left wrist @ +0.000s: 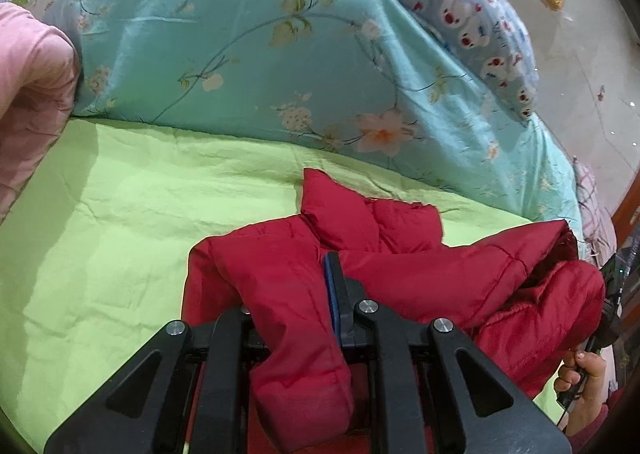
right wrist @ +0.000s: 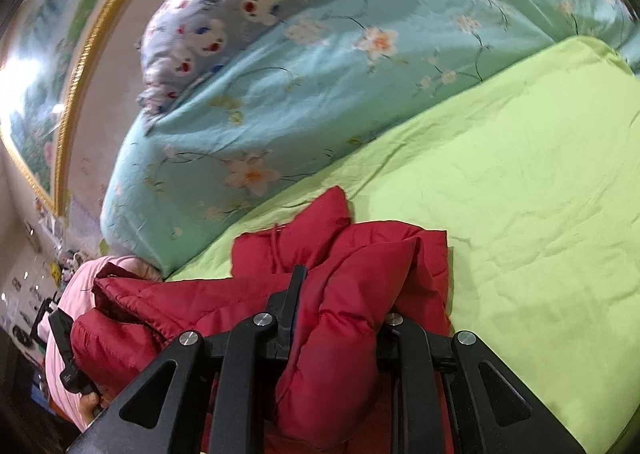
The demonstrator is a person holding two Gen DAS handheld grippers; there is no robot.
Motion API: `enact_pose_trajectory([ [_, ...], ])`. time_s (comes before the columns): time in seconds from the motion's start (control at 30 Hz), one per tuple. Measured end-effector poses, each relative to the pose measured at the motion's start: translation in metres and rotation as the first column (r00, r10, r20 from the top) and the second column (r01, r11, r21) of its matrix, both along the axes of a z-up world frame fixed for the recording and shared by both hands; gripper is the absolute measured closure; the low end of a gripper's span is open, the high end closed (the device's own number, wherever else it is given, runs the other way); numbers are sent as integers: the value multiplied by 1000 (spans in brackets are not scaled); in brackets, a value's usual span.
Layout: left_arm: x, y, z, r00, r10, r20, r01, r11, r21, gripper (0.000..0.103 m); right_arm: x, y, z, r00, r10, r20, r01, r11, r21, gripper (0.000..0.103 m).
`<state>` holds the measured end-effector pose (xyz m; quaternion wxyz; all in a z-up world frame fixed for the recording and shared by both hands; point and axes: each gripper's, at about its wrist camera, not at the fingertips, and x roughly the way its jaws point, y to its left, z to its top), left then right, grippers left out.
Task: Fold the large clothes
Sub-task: 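Carry the held hem over the jacket body toward the collar with both tools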
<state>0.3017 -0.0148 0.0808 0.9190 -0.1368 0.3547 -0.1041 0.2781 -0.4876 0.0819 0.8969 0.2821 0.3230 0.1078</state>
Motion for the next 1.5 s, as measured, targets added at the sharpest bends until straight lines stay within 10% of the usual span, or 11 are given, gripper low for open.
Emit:
enact_pose_trajectory([
  [1.0, 113, 2, -70, 986, 68, -154, -69, 998, -2, 87, 108, -8, -67, 989, -68, -129, 68, 998, 2, 82],
  [1.5, 121, 29, -59, 975, 6, -220, -39, 988, -147, 83, 111, -34, -72, 986, -40, -162, 86, 955, 284, 67],
])
